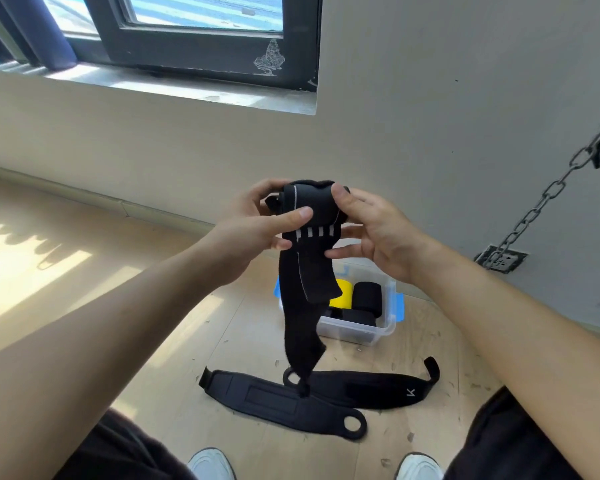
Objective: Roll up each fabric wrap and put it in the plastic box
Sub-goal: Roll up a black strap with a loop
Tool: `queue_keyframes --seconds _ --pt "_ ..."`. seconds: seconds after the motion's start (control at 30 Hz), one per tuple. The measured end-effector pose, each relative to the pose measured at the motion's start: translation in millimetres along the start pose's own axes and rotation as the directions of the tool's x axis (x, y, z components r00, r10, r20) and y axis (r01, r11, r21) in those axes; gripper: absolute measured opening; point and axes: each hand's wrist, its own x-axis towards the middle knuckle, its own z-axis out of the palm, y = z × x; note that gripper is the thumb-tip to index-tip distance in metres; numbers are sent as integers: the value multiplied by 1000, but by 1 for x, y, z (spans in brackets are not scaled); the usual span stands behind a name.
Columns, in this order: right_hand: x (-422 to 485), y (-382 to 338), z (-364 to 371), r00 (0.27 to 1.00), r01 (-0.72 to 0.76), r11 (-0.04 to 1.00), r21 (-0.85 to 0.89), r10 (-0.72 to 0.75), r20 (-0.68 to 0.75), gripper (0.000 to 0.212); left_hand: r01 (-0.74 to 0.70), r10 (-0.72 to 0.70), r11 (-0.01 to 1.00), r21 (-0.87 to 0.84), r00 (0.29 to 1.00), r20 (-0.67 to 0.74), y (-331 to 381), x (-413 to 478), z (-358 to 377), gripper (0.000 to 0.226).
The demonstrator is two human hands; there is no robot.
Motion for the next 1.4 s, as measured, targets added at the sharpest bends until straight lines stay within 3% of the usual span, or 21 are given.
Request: queue_keyframes --seconds 0.27,0.47,0.6,0.87,1.0,1.13,1.4 --pt "-3 3 -1 997 71 997 25 -71 8 37 -20 20 999 -26 1000 0 -4 -1 5 59" --pt "-3 4 1 995 96 989 113 -96 -5 37 118 -118 993 9 991 55 0 -2 7 41" --pt "-1 6 0 993 114 986 123 -117 18 40 163 -168 983 81 984 58 4 -3 8 42" --pt "-2 4 -1 997 64 994 85 -67 37 46 106 -105 993 51 994 -18 4 -3 5 37" --pt "-3 0 0 998 -17 1000 22 16 59 36 58 -58 998 4 998 -17 4 -2 4 44" --pt "-5 -4 0 997 -55 998 -16 56 59 42 9 -10 998 -59 1000 -15 2 -2 7 52" --pt "-4 0 0 1000 3 1000 24 -3 2 35 25 -25 1000 -5 999 26 4 -3 6 49"
